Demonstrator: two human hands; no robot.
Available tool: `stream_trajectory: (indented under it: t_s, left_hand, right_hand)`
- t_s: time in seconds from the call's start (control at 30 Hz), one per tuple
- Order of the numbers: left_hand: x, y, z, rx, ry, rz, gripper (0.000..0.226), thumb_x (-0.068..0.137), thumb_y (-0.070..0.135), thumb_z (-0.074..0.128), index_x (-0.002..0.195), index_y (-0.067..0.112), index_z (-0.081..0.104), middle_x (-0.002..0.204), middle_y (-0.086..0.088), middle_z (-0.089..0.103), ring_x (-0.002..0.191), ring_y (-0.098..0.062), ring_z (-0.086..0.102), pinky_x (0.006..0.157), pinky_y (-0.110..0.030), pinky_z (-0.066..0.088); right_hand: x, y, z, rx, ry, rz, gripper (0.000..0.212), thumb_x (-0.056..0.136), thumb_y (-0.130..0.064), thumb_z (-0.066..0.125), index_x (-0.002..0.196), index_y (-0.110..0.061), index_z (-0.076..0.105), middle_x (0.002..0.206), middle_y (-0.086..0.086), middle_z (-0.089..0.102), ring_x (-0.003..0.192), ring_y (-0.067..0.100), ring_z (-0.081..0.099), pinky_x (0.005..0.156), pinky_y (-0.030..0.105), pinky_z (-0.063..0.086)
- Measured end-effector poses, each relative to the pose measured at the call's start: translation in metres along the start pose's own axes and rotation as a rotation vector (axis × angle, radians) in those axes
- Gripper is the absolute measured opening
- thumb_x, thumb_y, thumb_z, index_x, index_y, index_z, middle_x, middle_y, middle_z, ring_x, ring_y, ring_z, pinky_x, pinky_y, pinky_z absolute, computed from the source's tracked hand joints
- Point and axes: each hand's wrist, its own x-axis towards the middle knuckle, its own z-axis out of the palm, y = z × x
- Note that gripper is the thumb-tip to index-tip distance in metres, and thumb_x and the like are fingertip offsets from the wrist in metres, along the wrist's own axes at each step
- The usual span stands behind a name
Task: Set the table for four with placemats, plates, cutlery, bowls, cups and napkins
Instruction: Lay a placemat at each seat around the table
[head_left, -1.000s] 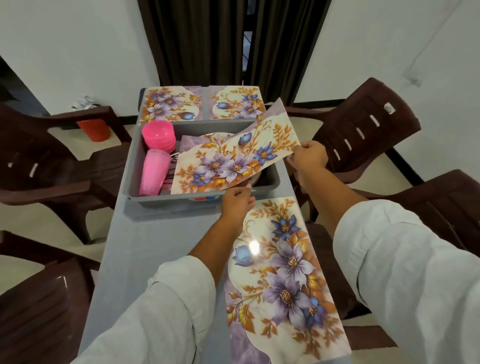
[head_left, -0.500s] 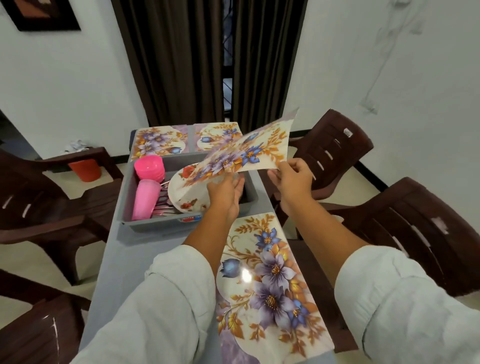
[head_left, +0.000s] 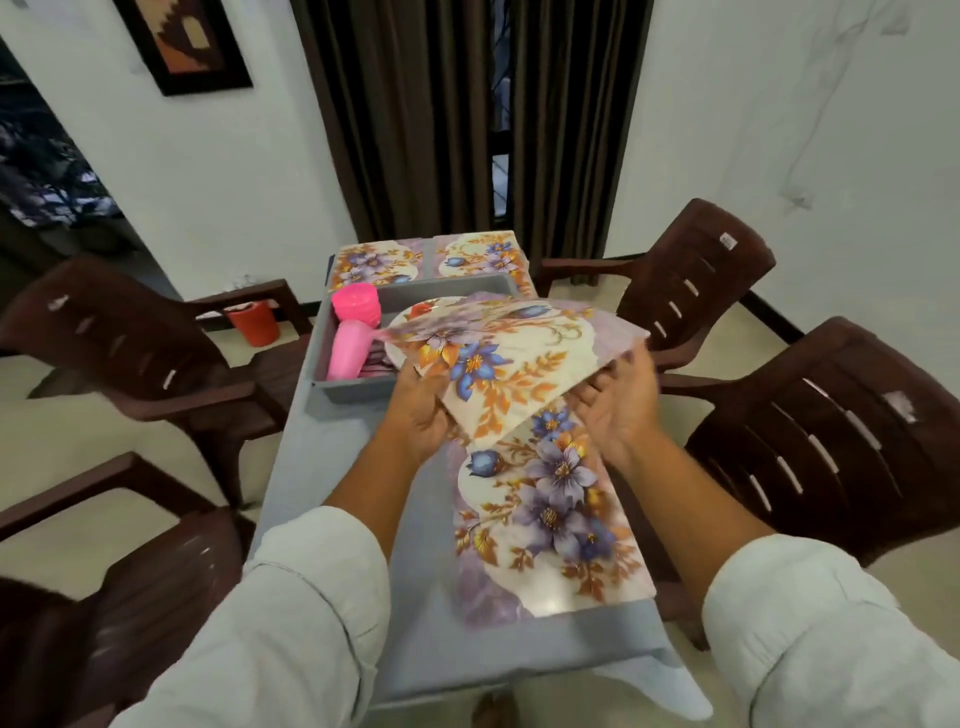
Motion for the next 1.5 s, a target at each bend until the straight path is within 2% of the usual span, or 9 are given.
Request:
stream_trajectory:
  t_s: [0.17,0.27,0.37,0.53,0.8,0.9,1.03,1.27,1.5]
  left_hand:
    - [-0.062,0.016,-0.073,0.261,-0.077,-0.029,0.034,0.093,0.001,0.059,0.119,0.016,0.074,0.122,-0.022,0.069,0.097,-0.031,0.072,0.078,-0.046,0.052]
    - [-0.090,0.023,-0.113,0.376,-0.027,-0.047,0.040,0.095,-0.002,0.054,0.104,0.027,0.080,0.109,-0.015,0.076,0.090,-0.036,0.072,0.061,-0.037,0.044]
    - [-0.104,0.028,-0.156,0.470,-0.053,-0.101,0.027,0.095,0.009,0.063,0.120,0.004,0.069,0.114,-0.033,0.068,0.089,-0.049,0.068,0.053,-0.033,0.047]
    - [-0.116,0.023,-0.226,0.628,-0.106,-0.233,0.031,0.091,0.022,0.074,0.106,-0.005,0.071,0.102,-0.037,0.069,0.084,-0.060,0.059,0.061,-0.045,0.036]
    - [-0.119,0.015,-0.298,0.683,-0.021,-0.308,0.041,0.080,0.037,0.083,0.094,-0.001,0.075,0.090,-0.032,0.072,0.073,-0.044,0.054,0.062,-0.044,0.042]
    - [-0.111,0.016,-0.311,0.756,0.007,-0.312,0.014,0.089,0.017,0.075,0.086,0.003,0.075,0.079,-0.028,0.071,0.059,-0.036,0.056,0.054,-0.042,0.045]
    - [-0.093,0.006,-0.338,0.892,0.282,-0.319,0.006,0.090,0.010,0.068,0.085,0.011,0.068,0.072,-0.019,0.066,0.044,-0.020,0.057,0.047,-0.035,0.048]
    - [-0.070,-0.006,-0.347,1.446,0.486,-0.370,0.034,0.096,0.015,0.061,0.128,0.003,0.059,0.130,-0.022,0.055,0.120,-0.039,0.054,0.097,-0.039,0.045]
    - [-0.072,-0.020,-0.340,1.559,0.452,-0.360,0.037,0.093,0.015,0.067,0.127,0.002,0.058,0.132,-0.019,0.052,0.119,-0.033,0.052,0.094,-0.034,0.043]
  right_hand:
    - [-0.004,0.010,-0.047,-0.008,-0.007,0.148,0.082,0.091,-0.078,0.039,0.139,-0.012,0.049,0.131,0.016,0.066,0.114,0.036,0.068,0.099,0.053,0.053]
    - [-0.009,0.042,-0.046,-0.290,-0.020,0.249,0.058,0.099,-0.061,0.048,0.129,-0.013,0.058,0.113,0.008,0.075,0.093,0.024,0.075,0.080,0.039,0.058]
    - [-0.012,0.088,-0.038,-0.617,-0.049,0.277,0.034,0.100,-0.032,0.061,0.129,-0.016,0.063,0.100,0.004,0.075,0.080,0.020,0.069,0.068,0.032,0.058]
    - [-0.018,0.156,-0.030,-0.979,-0.156,0.337,0.024,0.097,-0.016,0.068,0.120,-0.015,0.064,0.111,0.018,0.072,0.093,0.025,0.071,0.082,0.036,0.061]
    - [-0.019,0.247,-0.030,-1.447,-0.046,0.232,0.024,0.088,-0.026,0.078,0.106,-0.013,0.068,0.098,0.006,0.072,0.091,0.026,0.069,0.079,0.036,0.059]
    - [-0.021,0.264,-0.015,-1.574,-0.009,0.222,0.016,0.093,-0.025,0.072,0.102,-0.014,0.064,0.098,0.005,0.065,0.093,0.025,0.063,0.070,0.025,0.048]
    - [-0.019,0.281,-0.005,-1.661,0.032,0.226,0.033,0.093,-0.021,0.072,0.122,-0.006,0.066,0.118,0.010,0.070,0.107,0.031,0.066,0.093,0.037,0.053]
    - [-0.012,0.293,0.009,-1.805,-0.047,0.175,0.038,0.097,-0.019,0.064,0.133,-0.006,0.056,0.130,0.011,0.063,0.119,0.031,0.060,0.099,0.033,0.047]
    - [-0.009,0.302,0.009,-1.997,-0.124,0.125,0.036,0.097,-0.030,0.066,0.126,-0.011,0.058,0.127,0.009,0.064,0.118,0.028,0.060,0.102,0.034,0.046]
